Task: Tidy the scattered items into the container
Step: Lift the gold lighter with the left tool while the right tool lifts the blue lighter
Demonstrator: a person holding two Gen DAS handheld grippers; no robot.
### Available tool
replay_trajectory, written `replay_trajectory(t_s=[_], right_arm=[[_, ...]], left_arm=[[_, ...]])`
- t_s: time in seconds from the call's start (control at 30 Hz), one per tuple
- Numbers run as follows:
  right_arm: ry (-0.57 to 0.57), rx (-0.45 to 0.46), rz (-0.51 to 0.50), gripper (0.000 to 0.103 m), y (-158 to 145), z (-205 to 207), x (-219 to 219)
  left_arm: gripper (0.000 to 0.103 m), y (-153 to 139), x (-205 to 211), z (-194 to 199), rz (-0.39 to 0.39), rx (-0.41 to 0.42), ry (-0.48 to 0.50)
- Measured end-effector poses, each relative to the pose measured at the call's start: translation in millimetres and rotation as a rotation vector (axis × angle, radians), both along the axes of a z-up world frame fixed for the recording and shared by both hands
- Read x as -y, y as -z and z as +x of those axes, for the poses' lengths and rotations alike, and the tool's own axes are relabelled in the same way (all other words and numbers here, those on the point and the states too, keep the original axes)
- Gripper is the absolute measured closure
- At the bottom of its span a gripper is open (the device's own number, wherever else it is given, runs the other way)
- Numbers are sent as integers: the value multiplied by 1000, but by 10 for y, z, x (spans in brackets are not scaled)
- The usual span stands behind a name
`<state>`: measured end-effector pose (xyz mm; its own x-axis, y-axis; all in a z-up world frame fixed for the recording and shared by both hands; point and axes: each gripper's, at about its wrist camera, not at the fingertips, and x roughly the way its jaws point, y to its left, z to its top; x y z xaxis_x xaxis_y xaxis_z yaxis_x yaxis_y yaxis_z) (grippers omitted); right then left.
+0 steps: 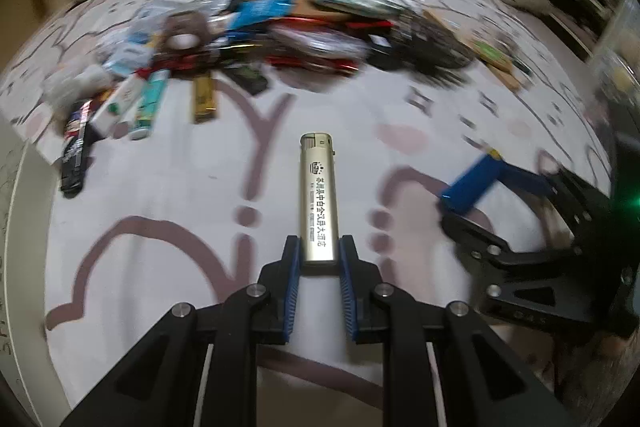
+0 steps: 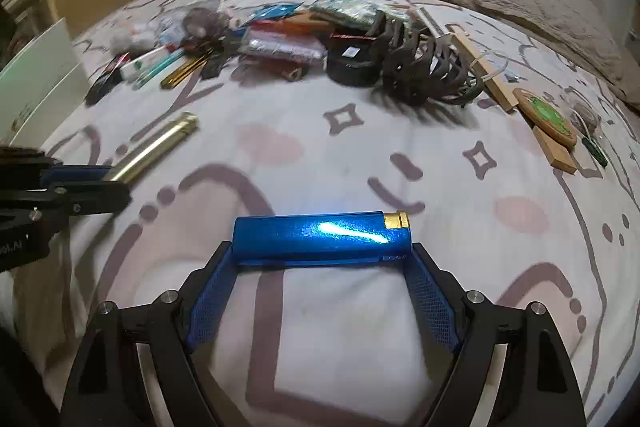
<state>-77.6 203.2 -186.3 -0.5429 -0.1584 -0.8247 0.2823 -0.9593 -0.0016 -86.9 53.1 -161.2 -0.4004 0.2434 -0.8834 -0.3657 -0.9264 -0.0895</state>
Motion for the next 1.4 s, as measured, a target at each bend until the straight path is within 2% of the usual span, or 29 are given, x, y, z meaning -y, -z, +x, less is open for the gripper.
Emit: replay_trajectory(t_s=[0.13,0.2,0.3,0.43,0.57,0.67,0.77,0.83,0.97,1.0,1.17,1.27,1.4], right_arm=[[-45,10,7,19,-53,150,-115],[-6,-17,30,19,-98,248,-252],[59,3,-6,19,-98,286,-488],[116,7,-14,19,-119,276,-620],[113,-1,2,19,-97,248,-588],[96,-19,4,19,-98,214,-568],[69,-31,8,19,-93,201,-551],[51,-31,3,19,-92,196,-539],[1,-34,4,19,-102,225,-461],[-10,-42,9,19,-106,245,-429],[-28,-28,10,19,-110,330,-320],[-24,-14,0,19,-117,381,-284],[-34,-6,-23,19,-125,432,-189]], left_arm=[[84,-90,-146,129,3,-7,112],[84,-146,-156,188,19,-10,162],[84,-148,-198,283,22,-5,239],[84,-91,-402,448,-15,-6,364],[84,-16,-596,646,-64,-4,484],[84,12,-657,725,-100,-20,527],[84,3,-634,712,-101,-19,514],[80,4,-616,691,-114,-26,494],[48,0,-565,633,-169,-58,446],[45,3,-538,609,-188,-67,428],[44,8,-367,413,-200,-54,314],[36,11,-256,277,-193,-44,235],[35,40,-176,186,-198,-27,183]])
